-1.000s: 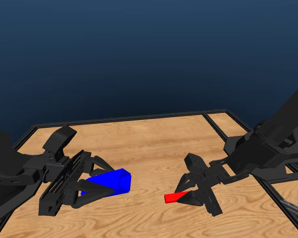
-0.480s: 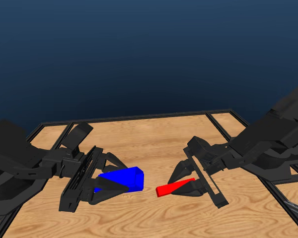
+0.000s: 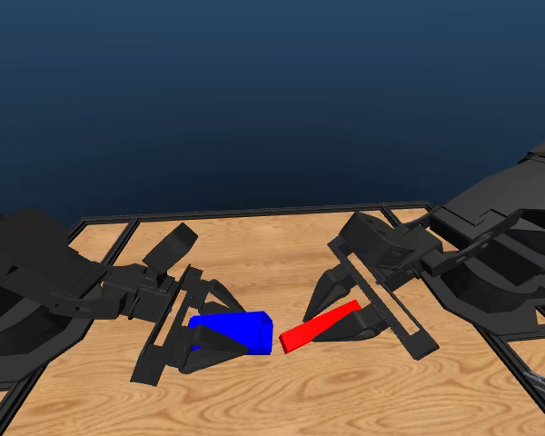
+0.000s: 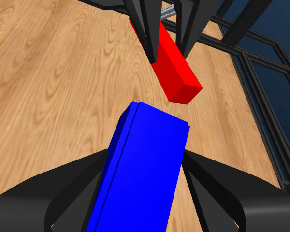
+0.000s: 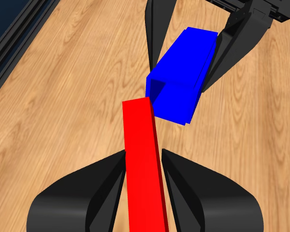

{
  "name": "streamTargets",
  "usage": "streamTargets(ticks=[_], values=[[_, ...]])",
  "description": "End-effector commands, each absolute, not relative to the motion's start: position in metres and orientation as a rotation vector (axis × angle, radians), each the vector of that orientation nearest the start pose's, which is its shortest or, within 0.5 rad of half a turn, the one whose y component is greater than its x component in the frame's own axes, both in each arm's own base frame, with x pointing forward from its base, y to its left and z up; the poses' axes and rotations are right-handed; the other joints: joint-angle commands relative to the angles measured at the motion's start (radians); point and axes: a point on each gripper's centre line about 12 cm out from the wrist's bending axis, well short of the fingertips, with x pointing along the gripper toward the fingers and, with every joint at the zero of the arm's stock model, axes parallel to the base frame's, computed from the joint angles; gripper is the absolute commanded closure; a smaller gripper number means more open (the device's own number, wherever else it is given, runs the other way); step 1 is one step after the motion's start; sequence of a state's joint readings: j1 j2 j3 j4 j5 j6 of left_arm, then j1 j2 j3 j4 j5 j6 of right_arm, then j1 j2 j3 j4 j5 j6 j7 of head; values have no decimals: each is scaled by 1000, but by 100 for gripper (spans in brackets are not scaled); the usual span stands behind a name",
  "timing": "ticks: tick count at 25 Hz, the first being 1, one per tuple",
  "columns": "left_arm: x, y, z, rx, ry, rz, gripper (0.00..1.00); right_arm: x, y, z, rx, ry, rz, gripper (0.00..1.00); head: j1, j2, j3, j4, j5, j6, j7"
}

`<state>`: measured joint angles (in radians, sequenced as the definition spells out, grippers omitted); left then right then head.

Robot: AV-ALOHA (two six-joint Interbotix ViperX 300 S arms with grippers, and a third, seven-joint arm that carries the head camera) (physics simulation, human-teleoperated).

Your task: Insert peg into socket

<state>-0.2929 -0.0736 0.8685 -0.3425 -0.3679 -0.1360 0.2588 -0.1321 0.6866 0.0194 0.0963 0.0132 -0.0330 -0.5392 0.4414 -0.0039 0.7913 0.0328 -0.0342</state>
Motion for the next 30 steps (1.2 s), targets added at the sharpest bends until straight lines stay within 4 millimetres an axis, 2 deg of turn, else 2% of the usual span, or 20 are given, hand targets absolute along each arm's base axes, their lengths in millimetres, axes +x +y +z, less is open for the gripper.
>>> streamTargets(ticks=[1,2,4,5,10,11,12,13,14,15,17,18,20,21,22,25,27,28,29,30], values=[[348,-91,177,-356,437,-81,100,354,89,219,-72,840,145,100,6,-5,-9,1,-6,-1,-2],[351,-91,182,-360,422,-83,100,356,84,218,-81,891,97,100,8,-4,-9,2,-6,-2,-2],[350,-92,179,-359,436,-85,100,359,88,233,-68,864,39,100,10,-2,-10,2,-5,-2,-1],[353,-93,186,-360,412,-91,100,360,87,228,-89,901,0,100,10,-1,-11,2,-6,-3,-3],[353,-94,178,-358,434,-89,100,368,86,225,-87,925,-130,100,15,1,-11,3,-6,-4,-1],[354,-93,182,-361,427,-90,100,365,96,227,-97,925,-110,100,16,2,-12,3,-7,-5,-2],[354,-92,188,-367,408,-90,100,372,88,225,-88,919,-133,100,17,3,-13,3,-8,-5,-3],[352,-91,180,-362,432,-85,100,373,89,210,-106,959,-158,100,18,3,-13,4,-9,-6,-4],[350,-89,178,-367,435,-78,100,380,91,218,-111,931,-158,100,21,4,-14,4,-10,-7,-2],[353,-88,184,-369,414,-78,100,377,93,217,-97,937,-168,100,22,4,-14,4,-9,-7,-2],[346,-84,176,-369,436,-64,100,380,98,216,-100,937,-174,100,26,5,-14,5,-10,-10,-3],[348,-80,182,-377,413,-55,100,383,97,222,-94,923,-171,100,27,5,-14,5,-10,-12,-3],[346,-79,181,-372,414,-51,100,384,99,222,-92,921,-184,100,31,5,-14,5,-12,-14,-4],[345,-78,180,-369,415,-51,100,387,99,214,-101,940,-185,100,33,5,-13,6,-12,-15,-4],[343,-75,174,-368,429,-39,100,385,100,226,-91,916,-188,100,35,4,-13,6,-12,-17,-3],[345,-74,181,-373,407,-40,100,388,102,229,-112,912,-199,100,39,4,-13,7,-10,-18,-3],[342,-73,173,-368,430,-34,100,388,108,234,-122,899,-186,100,40,4,-13,7,-11,-19,-3],[343,-74,173,-366,428,-36,100,396,100,233,-117,894,-203,100,41,4,-13,7,-10,-19,-3],[346,-75,179,-370,406,-38,100,394,103,235,-107,890,-193,100,42,4,-13,7,-11,-20,-3],[344,-74,173,-366,428,-37,100,395,99,233,-109,895,-204,100,43,4,-12,7,-11,-20,-2]])
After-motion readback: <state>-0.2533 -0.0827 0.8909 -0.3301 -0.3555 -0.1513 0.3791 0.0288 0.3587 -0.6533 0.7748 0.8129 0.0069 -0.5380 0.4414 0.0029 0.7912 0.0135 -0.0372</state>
